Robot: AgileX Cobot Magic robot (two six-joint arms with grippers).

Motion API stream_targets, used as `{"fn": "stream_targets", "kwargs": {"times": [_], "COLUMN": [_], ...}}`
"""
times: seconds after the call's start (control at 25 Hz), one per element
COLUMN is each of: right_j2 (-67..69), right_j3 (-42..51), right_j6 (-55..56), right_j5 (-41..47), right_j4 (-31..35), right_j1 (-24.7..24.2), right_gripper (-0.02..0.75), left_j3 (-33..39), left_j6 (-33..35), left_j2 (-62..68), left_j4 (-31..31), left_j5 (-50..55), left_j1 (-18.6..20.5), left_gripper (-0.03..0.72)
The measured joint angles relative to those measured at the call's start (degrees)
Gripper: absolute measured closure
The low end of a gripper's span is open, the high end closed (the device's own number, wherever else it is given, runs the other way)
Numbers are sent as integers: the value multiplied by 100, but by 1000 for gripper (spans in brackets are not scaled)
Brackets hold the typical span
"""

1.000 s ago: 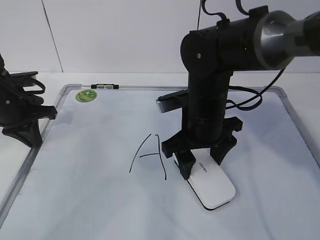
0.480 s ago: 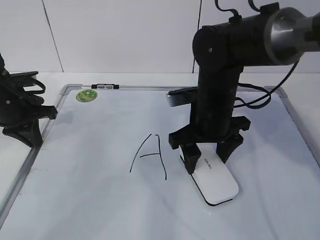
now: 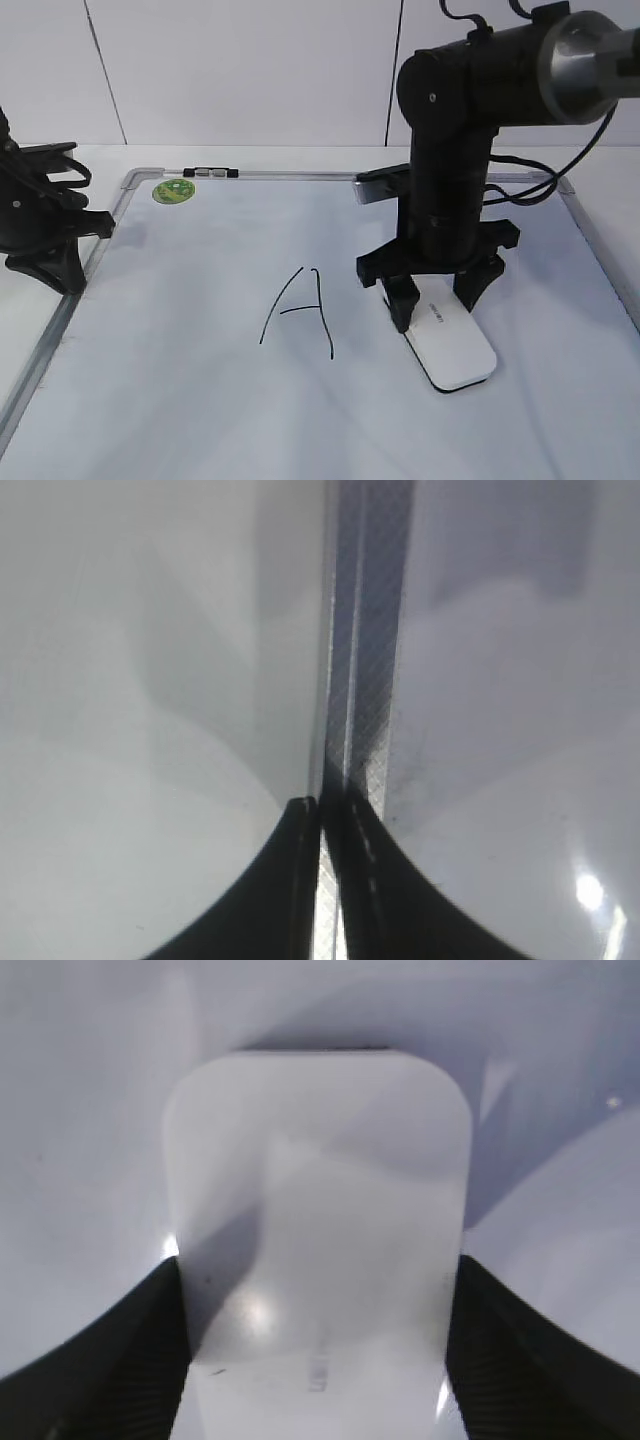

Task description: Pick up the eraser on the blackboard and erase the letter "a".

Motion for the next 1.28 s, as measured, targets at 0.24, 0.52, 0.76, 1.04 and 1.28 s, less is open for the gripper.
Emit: {"fn": "stream_targets", "kwargs": {"times": [0.24, 0.52, 0.76, 1.04, 1.28], "right_j2": [-57, -504, -752, -929, -929], "right_j3": [-540, -907, -907, -882, -380], "right_j6": [136, 217, 230, 229, 182], "right_j5": [12, 44, 68, 91, 91], "right_j4": [-525, -599, -607, -607, -607], "right_j1": [-66, -222, -899, -1618, -1972], "right_gripper": [195, 195, 195, 195, 195], "left_j3": [0, 0, 0, 0, 0], "left_j6": [0, 0, 0, 0, 0], "left_j2": [0, 0, 0, 0, 0], "left_j4": [0, 0, 0, 0, 0], "left_j5": [0, 0, 0, 0, 0], "left_j1": [0, 0, 0, 0, 0], "left_gripper": [653, 652, 652, 652, 652]}}
